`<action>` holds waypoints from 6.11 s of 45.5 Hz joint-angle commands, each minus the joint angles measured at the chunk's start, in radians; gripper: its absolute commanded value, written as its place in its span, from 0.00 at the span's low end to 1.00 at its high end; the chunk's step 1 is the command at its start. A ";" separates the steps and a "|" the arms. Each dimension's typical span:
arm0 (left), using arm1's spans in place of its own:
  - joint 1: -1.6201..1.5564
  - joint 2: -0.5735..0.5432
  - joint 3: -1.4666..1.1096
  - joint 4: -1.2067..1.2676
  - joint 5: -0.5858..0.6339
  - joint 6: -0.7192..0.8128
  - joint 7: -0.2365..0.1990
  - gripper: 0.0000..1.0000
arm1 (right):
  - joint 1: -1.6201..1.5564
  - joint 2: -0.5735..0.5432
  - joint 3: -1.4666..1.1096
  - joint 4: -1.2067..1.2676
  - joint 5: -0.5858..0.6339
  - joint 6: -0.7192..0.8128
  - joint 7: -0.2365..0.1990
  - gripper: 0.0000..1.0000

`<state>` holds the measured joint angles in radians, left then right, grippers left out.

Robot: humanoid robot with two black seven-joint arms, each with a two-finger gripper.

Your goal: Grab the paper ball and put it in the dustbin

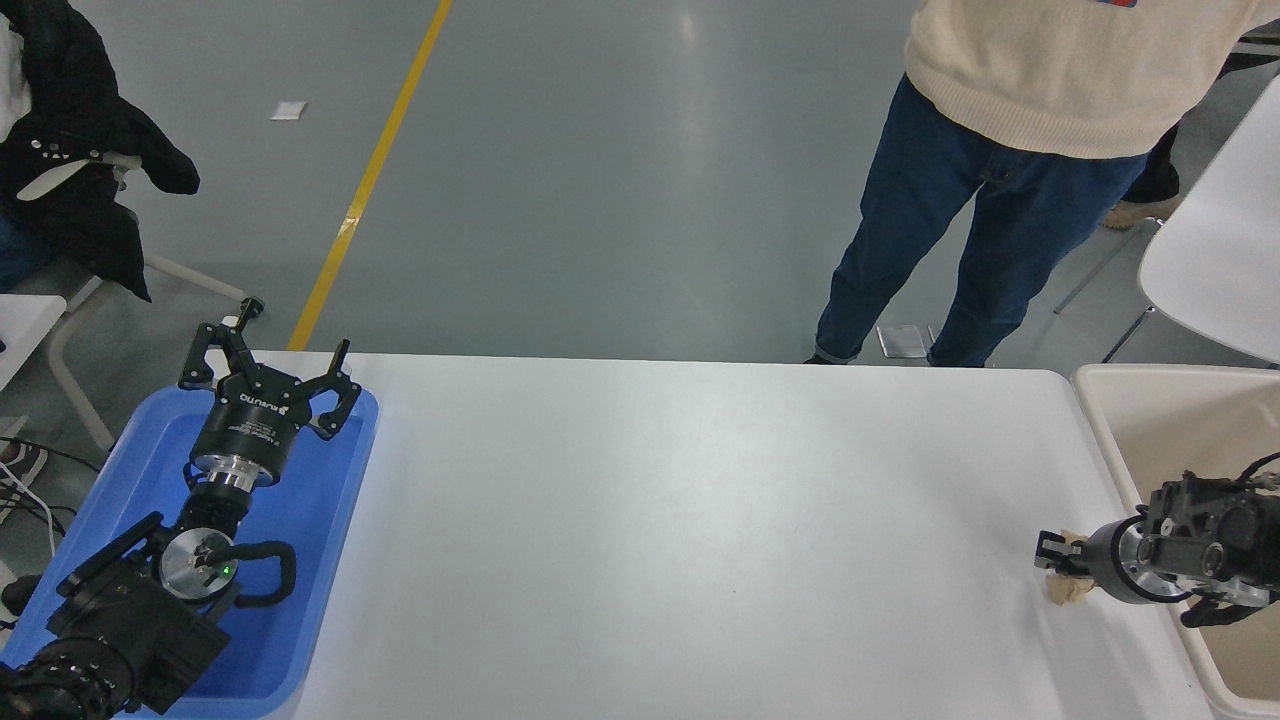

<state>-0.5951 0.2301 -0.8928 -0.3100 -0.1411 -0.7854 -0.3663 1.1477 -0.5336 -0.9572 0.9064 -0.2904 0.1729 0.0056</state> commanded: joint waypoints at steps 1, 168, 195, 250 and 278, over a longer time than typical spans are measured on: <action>0.000 0.000 0.000 -0.001 0.000 0.000 0.000 1.00 | 0.211 -0.020 -0.141 0.250 -0.001 0.077 0.001 0.00; 0.001 0.000 0.000 0.000 -0.002 0.000 0.000 1.00 | -0.447 0.009 0.350 -0.834 -0.012 -0.061 -0.001 0.01; 0.001 0.000 0.000 0.000 -0.002 0.000 -0.002 1.00 | -0.407 -0.014 0.382 -0.721 -0.015 -0.148 0.001 1.00; 0.000 0.000 0.000 0.000 0.000 0.000 0.000 1.00 | 0.239 -0.258 0.034 0.199 -0.085 -0.046 0.002 1.00; 0.000 0.000 0.000 0.000 0.000 0.000 0.000 1.00 | -0.129 -0.347 0.901 0.175 -0.084 -0.056 0.007 1.00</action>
<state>-0.5951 0.2301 -0.8928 -0.3103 -0.1413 -0.7854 -0.3666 1.2252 -0.8503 -0.4529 1.0923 -0.3735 0.1200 0.0109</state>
